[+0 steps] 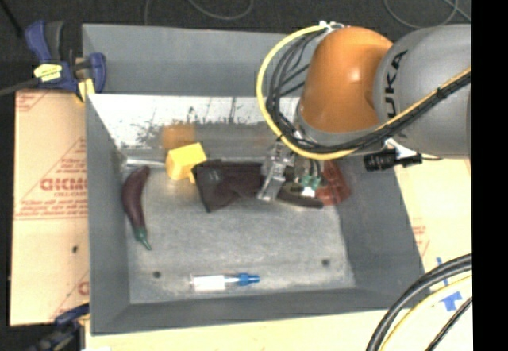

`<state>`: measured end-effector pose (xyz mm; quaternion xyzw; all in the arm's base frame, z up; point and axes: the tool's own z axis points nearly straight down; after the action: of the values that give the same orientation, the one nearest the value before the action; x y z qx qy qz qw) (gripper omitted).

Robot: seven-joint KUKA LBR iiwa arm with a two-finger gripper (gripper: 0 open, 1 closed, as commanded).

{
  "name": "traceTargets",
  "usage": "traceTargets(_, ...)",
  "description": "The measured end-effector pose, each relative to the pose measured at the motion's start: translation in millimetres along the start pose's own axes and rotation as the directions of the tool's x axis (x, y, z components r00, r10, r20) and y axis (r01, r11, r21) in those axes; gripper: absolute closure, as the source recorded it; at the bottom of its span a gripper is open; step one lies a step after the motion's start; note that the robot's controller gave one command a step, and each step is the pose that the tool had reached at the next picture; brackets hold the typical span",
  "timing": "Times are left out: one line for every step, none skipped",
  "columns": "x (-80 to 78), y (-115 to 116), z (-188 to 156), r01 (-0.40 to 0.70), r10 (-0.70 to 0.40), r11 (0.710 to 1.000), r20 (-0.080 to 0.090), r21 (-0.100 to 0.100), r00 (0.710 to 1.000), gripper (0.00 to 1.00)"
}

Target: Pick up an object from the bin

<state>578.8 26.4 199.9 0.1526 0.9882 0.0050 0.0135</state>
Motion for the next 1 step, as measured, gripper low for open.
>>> traceTargets(0.1, 0.0, 0.1, 0.000, 0.000, 1.000, 0.000, 0.000, 1.000, 1.00)
